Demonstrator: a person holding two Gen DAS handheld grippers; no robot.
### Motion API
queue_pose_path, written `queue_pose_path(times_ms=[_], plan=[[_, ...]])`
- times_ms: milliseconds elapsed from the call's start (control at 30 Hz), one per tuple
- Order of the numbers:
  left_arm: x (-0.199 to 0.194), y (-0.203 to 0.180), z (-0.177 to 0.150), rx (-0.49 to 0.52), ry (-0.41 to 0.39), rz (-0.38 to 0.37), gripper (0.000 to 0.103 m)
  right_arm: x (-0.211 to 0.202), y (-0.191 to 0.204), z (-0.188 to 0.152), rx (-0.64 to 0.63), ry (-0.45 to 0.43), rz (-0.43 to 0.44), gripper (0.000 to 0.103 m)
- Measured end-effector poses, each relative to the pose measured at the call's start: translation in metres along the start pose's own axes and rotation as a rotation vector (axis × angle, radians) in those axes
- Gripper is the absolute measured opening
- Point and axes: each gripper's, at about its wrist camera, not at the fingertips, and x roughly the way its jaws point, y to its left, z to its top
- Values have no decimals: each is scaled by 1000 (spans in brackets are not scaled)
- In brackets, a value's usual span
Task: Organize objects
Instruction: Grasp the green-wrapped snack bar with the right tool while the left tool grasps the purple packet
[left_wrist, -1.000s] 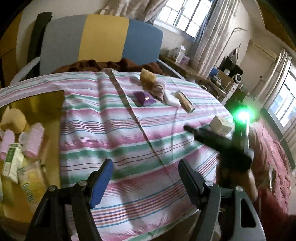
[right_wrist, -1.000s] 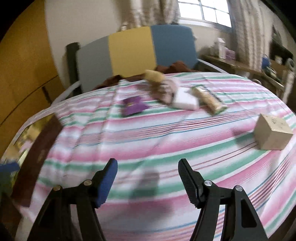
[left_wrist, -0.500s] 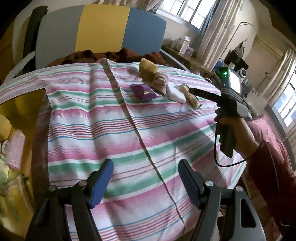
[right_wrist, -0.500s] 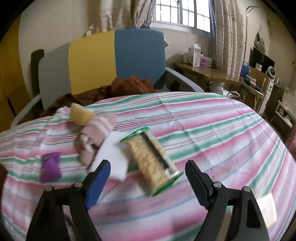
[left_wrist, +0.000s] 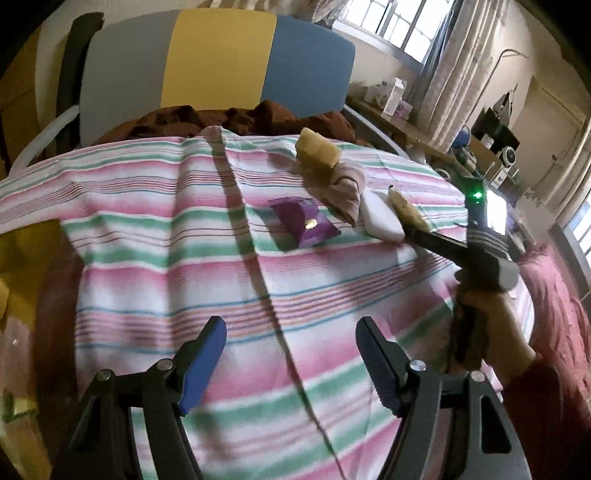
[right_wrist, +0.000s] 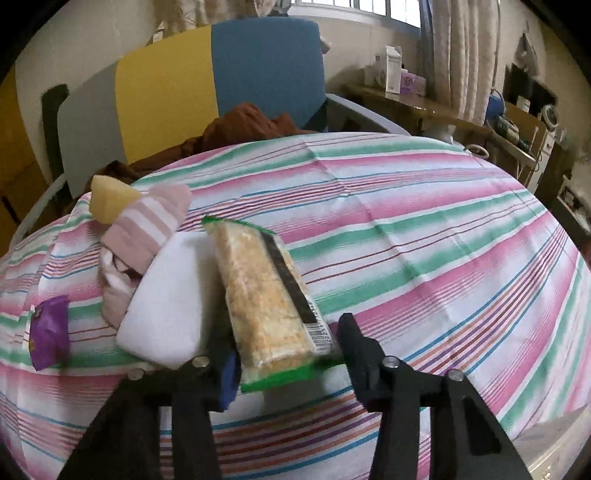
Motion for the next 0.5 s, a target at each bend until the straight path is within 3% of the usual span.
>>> queue_pose_path(times_ms=[500], plan=[[82,-26,73,-14,-31,93,74,-26,8,-29,54,-26,-25,42]])
